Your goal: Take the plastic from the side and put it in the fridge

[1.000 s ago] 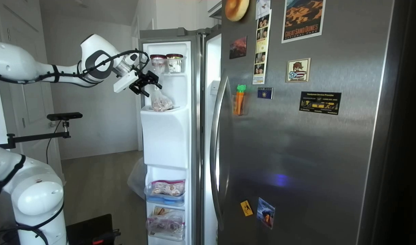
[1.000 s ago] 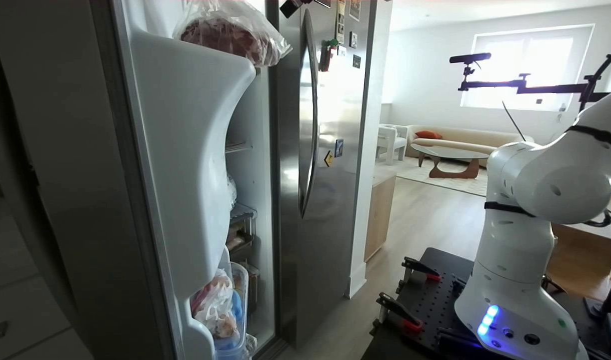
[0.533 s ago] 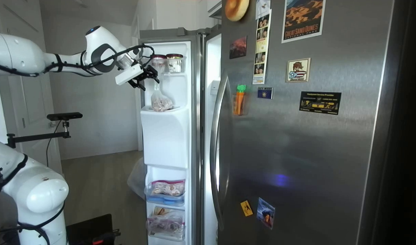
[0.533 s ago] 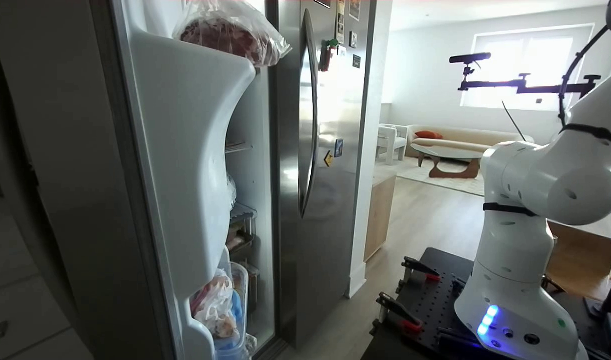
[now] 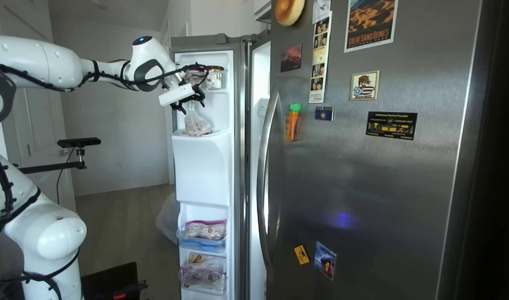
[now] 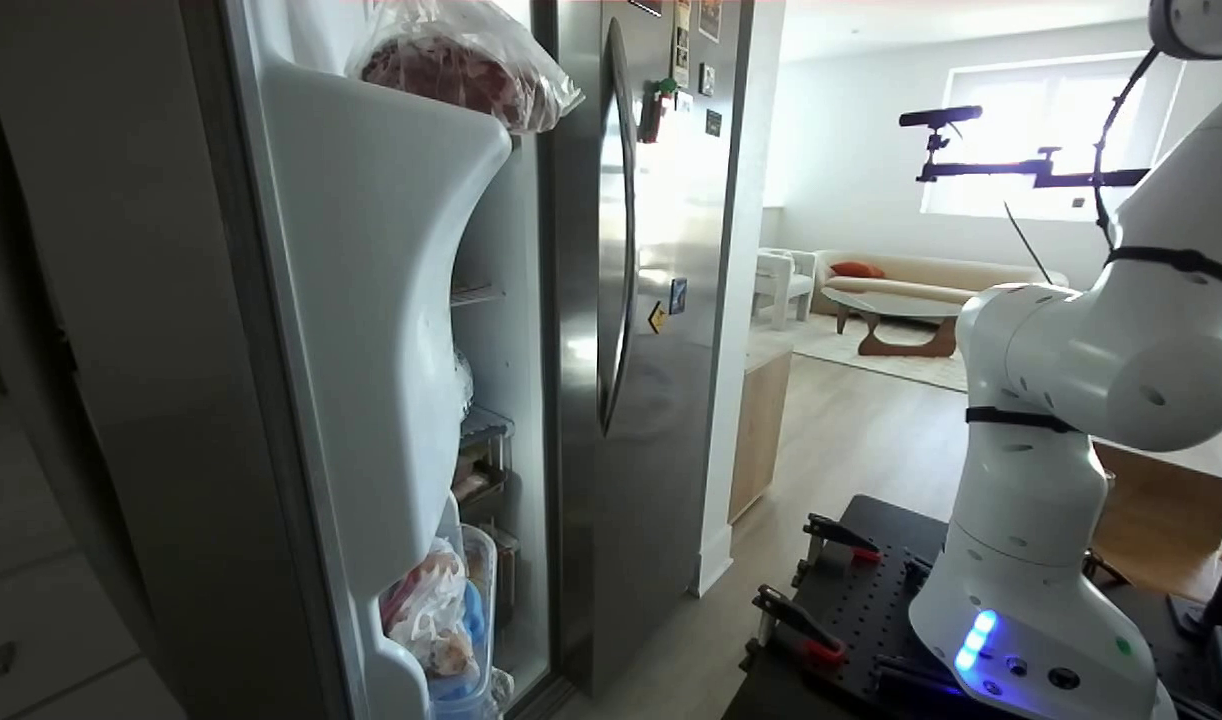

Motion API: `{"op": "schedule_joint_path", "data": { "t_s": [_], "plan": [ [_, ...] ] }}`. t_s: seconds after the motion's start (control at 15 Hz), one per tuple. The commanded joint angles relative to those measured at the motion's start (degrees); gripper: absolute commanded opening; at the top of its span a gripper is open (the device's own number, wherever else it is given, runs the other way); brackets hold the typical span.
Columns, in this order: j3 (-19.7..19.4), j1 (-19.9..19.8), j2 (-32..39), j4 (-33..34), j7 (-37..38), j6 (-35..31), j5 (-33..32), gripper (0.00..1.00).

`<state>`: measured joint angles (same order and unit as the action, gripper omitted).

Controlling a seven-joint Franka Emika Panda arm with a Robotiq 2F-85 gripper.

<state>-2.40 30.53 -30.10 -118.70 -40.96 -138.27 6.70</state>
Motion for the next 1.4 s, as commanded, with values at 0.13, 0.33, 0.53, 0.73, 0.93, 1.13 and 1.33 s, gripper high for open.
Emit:
{"op": "schedule_joint_path", "data": {
  "t_s": [0.13,0.33,0.53,0.73,0.93,1.13,1.33],
  "plan": [
    [-0.2,-1.0,9.4,8.9,-6.8,4.8,9.1,1.0],
    [2.3,-3.9,12.5,12.4,-4.3,8.8,9.7,1.0],
    [4.8,-6.7,13.7,15.0,-1.1,11.6,9.1,0.65],
    [6.6,-8.7,13.0,16.1,1.4,13.5,8.6,0.42],
    [7.6,-10.0,12.0,16.5,3.5,14.4,8.3,0.2],
    [7.8,-10.6,11.7,16.7,4.8,15.0,8.4,0.01],
    [7.8,-11.0,11.7,16.8,5.4,14.7,8.5,0.0]
  ]
}}
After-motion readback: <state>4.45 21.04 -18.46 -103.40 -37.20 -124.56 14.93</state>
